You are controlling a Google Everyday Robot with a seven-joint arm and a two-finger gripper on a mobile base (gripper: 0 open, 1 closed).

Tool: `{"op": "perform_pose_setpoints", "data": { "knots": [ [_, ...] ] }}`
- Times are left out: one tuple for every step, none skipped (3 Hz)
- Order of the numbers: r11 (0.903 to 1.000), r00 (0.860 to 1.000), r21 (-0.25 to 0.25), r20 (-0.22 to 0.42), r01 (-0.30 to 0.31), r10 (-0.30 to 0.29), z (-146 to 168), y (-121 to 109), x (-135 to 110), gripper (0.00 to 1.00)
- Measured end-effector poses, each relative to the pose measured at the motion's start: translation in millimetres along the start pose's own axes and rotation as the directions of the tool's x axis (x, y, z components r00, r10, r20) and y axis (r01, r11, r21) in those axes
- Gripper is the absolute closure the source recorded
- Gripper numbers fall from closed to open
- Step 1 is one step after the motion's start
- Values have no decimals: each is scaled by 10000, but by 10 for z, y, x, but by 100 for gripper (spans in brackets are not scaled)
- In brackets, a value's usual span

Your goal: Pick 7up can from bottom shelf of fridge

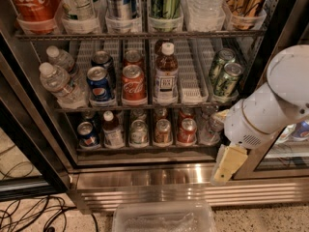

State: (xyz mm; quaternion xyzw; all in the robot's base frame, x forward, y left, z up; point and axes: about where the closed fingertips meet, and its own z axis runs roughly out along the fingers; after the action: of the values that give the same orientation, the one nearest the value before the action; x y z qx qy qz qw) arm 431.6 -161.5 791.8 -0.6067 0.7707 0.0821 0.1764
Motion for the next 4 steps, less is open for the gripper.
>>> {"op": "perform_pose_setpoints", "data": {
  "knots": [
    [10000, 10000, 0, 1, -1, 1, 1, 0, 0, 0],
    [9996, 9993, 49, 239, -277, 275, 289, 54, 9, 0],
    [9964, 9944, 7, 639, -843, 841, 883, 153, 17, 0],
    [9919, 9858, 223, 1156, -1253, 1219, 1350, 199, -13, 0]
  ]
}}
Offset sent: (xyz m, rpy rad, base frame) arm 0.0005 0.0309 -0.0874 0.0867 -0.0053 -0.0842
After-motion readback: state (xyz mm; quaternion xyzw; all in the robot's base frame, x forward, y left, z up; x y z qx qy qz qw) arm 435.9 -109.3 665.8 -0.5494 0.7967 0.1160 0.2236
